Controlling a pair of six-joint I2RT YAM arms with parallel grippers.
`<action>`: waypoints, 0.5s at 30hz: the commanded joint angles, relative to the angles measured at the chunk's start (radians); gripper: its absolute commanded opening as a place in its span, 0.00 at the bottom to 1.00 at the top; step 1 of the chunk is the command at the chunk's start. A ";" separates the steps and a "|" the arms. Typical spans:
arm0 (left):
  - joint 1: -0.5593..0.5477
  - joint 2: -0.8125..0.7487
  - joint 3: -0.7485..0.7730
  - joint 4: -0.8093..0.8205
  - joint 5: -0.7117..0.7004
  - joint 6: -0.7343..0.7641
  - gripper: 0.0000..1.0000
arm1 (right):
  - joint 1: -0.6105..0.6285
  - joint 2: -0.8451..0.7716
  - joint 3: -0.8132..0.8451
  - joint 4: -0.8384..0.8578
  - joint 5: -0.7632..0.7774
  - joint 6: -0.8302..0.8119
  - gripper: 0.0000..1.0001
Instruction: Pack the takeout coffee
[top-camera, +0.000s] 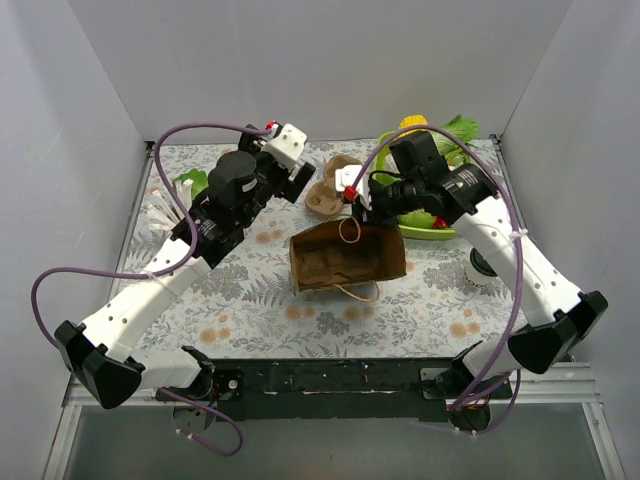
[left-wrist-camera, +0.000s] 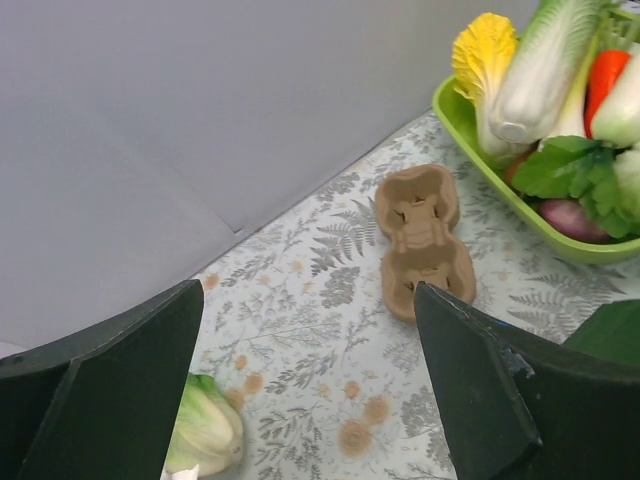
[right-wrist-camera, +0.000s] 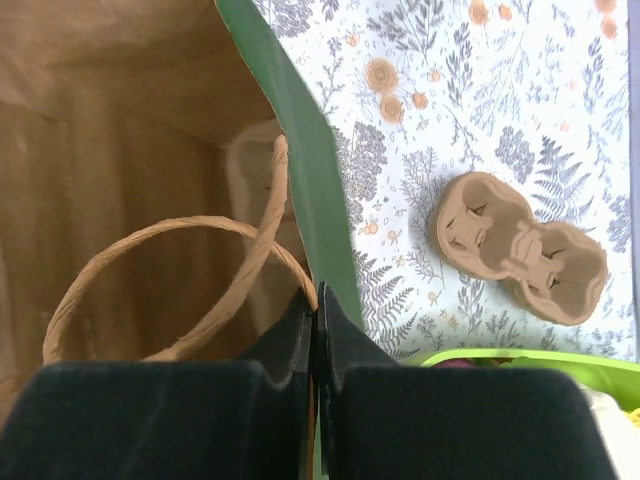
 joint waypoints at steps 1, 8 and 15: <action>0.015 -0.035 -0.049 0.123 -0.075 0.074 0.87 | 0.065 -0.142 -0.039 -0.008 0.015 -0.057 0.01; 0.016 -0.017 -0.121 0.115 -0.010 -0.006 0.87 | 0.223 -0.380 -0.387 0.152 0.190 -0.097 0.01; 0.021 0.000 -0.155 0.121 0.026 -0.046 0.87 | 0.268 -0.387 -0.351 0.109 0.199 -0.109 0.01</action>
